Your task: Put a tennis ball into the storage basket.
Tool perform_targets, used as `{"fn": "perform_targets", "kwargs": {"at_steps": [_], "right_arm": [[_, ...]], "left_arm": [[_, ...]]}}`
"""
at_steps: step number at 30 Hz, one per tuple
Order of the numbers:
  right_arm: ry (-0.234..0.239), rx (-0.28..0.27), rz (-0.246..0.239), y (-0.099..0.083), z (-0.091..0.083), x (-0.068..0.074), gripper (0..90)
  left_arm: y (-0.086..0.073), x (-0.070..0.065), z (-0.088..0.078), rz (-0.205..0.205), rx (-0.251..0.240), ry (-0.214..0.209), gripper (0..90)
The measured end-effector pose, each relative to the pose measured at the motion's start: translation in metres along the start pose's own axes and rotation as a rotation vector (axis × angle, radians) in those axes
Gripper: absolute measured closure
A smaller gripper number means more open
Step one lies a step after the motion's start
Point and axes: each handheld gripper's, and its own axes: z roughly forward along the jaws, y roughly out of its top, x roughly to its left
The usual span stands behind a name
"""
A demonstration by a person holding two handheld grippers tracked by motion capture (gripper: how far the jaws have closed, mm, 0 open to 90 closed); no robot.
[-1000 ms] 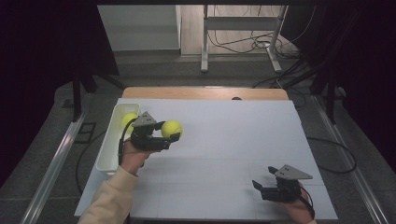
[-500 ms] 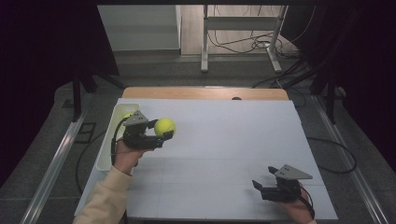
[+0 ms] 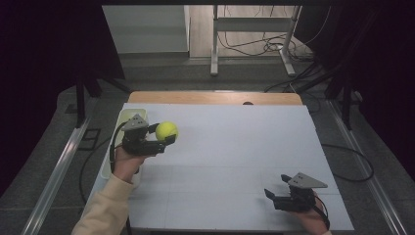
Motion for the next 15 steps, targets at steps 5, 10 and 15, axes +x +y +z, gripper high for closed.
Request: {"fn": "perform_targets", "kwargs": {"at_steps": [5, 10, 15], "right_arm": [[0.002, -0.001, 0.001, 0.0, 0.0, 0.0, 16.6], [0.001, -0.002, 0.001, 0.0, 0.0, 0.0, 16.6], [-0.003, 0.002, -0.001, 0.0, 0.0, 0.0, 16.6]], "left_arm": [[0.0, 0.003, -0.005, -0.005, -0.006, 0.011, 25.5], [0.0, 0.007, -0.009, -0.013, -0.01, 0.023, 25.5], [-0.002, 0.012, -0.012, -0.024, -0.011, 0.036, 25.5]]}}
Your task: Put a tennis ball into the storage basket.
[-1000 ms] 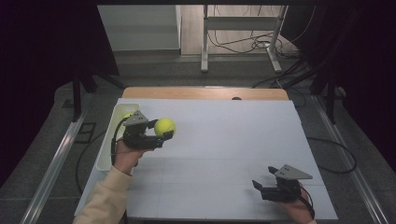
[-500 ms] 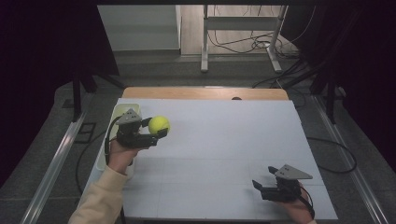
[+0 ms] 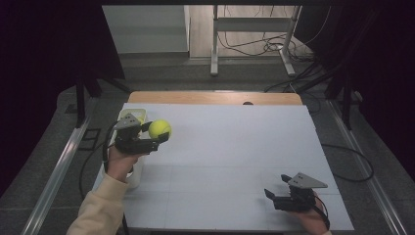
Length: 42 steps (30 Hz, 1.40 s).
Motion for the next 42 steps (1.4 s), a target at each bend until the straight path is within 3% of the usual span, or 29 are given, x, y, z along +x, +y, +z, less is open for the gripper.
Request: {"fn": "perform_targets", "kwargs": {"at_steps": [18, 42], "right_arm": [[0.0, -0.001, 0.0, 0.0, 0.0, 0.0, 16.6], [-0.002, 0.001, -0.001, 0.0, 0.0, 0.0, 16.6]], "left_arm": [[-0.002, 0.018, -0.012, -0.024, -0.004, 0.05, 25.5], [-0.006, 0.031, -0.026, -0.047, -0.013, 0.092, 25.5]]}}
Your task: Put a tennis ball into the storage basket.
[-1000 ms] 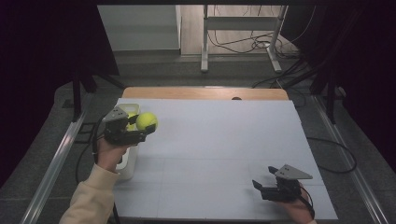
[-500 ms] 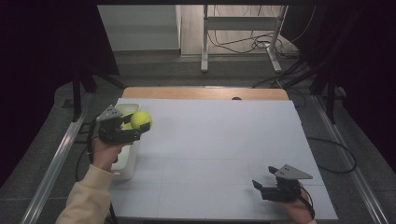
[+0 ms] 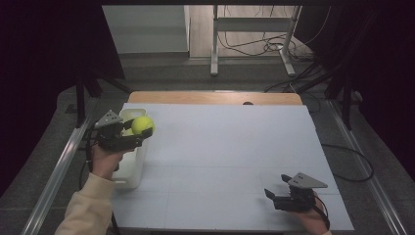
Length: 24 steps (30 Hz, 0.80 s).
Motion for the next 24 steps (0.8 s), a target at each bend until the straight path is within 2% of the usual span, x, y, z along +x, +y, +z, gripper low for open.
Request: {"fn": "perform_targets", "kwargs": {"at_steps": [24], "right_arm": [[0.001, 0.0, 0.003, 0.0, 0.001, 0.0, 16.6]], "left_arm": [[-0.006, 0.023, -0.008, -0.037, 0.006, 0.066, 25.5]]}}
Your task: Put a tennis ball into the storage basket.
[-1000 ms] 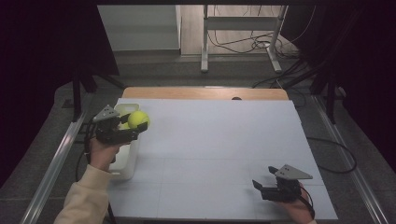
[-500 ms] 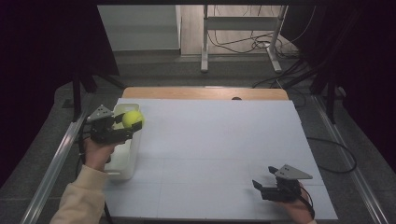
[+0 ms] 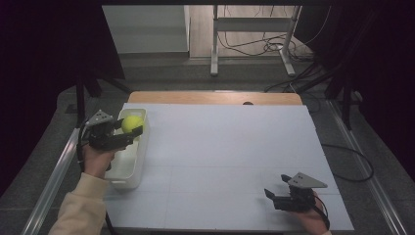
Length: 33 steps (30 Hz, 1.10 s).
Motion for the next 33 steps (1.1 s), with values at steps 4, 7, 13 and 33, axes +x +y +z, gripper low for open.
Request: {"fn": "perform_targets", "kwargs": {"at_steps": [4, 7, 13, 33], "right_arm": [[0.0, 0.0, 0.0, 0.0, 0.0, 0.0, 16.6], [0.001, 0.0, 0.0, 0.0, 0.001, 0.0, 16.6], [0.0, 0.002, 0.0, 0.0, 0.001, 0.0, 16.6], [0.002, 0.004, -0.001, 0.0, 0.001, 0.0, 16.6]], "left_arm": [[-0.001, 0.004, 0.0, -0.005, 0.006, 0.013, 25.5], [-0.001, 0.008, 0.0, -0.009, 0.015, 0.024, 25.5], [-0.001, 0.014, 0.0, -0.016, 0.028, 0.041, 25.5], [-0.001, 0.029, 0.013, -0.031, 0.108, 0.082, 25.5]]}}
